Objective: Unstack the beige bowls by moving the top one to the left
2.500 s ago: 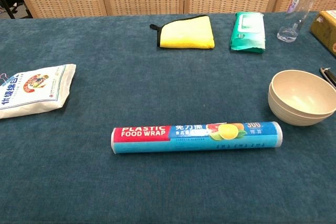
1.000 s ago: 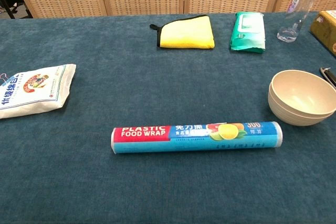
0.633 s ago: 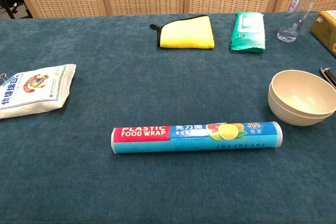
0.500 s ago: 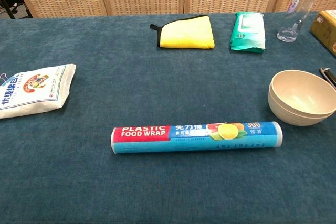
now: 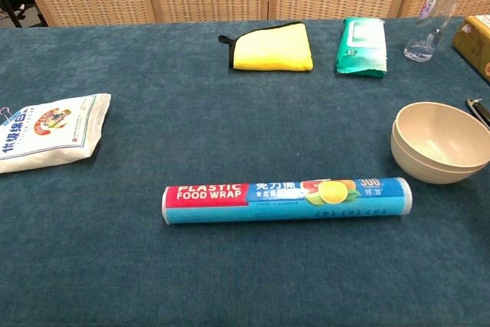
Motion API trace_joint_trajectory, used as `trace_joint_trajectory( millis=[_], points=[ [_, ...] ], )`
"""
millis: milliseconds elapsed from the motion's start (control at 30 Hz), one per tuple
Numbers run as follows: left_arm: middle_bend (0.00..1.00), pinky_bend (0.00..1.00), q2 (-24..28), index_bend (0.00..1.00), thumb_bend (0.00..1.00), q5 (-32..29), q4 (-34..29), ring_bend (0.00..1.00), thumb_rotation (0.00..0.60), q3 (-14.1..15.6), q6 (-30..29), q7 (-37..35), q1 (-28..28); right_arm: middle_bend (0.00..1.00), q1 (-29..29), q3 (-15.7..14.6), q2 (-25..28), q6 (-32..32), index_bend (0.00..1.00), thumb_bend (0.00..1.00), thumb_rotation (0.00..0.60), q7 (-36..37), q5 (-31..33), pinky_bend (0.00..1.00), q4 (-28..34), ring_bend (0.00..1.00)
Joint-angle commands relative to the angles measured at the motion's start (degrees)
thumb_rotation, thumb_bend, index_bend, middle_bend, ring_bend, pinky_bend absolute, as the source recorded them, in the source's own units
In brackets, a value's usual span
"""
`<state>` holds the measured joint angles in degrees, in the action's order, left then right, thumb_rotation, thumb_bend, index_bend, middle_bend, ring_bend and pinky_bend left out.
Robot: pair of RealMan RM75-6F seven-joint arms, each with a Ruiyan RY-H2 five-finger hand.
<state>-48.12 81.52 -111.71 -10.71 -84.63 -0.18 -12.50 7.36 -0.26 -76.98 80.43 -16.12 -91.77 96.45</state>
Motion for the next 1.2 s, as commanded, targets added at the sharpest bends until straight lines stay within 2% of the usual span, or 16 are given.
trace_joint_trajectory(
  millis=[33,800,867,933,1033,1200],
  points=[
    [0.00,0.00,0.1,0.00,0.10,0.0,0.0,0.00,0.322,-0.1,-0.1,-0.1,0.0,0.00,0.4,0.4,-0.4,-0.2,0.52,0.26,0.600,-0.2,-0.1,0.00,0.0,0.00],
    [0.00,0.00,0.7,0.00,0.10,0.1,-0.2,0.00,0.322,0.0,-0.5,0.1,0.4,0.00,3.2,1.7,-4.2,-3.7,0.52,0.26,0.600,-1.7,2.4,0.00,-2.0,0.00],
    [0.00,0.00,0.7,0.00,0.10,0.0,-0.2,0.00,0.322,0.0,-0.6,0.0,0.5,0.00,3.4,1.8,-4.3,-3.7,0.52,0.33,0.600,-1.8,2.6,0.00,-1.9,0.00],
    [0.00,0.00,0.7,0.00,0.10,0.0,-0.1,0.00,0.322,0.0,-0.7,-0.1,0.5,0.00,3.5,1.9,-4.3,-3.6,0.52,0.44,0.600,-1.8,2.9,0.00,-1.7,0.00],
    [0.00,0.00,0.7,0.00,0.10,0.1,-0.1,0.00,0.322,0.1,-0.7,-0.1,0.6,0.00,3.5,1.9,-4.2,-3.6,0.52,0.53,0.600,-1.8,2.9,0.00,-1.6,0.00],
    [0.00,0.00,0.7,0.00,0.10,0.2,-0.2,0.00,0.322,0.1,-0.6,0.1,0.6,0.00,3.6,1.7,-4.2,-3.5,0.52,0.55,0.600,-1.5,3.2,0.00,-1.8,0.00]
  ],
)
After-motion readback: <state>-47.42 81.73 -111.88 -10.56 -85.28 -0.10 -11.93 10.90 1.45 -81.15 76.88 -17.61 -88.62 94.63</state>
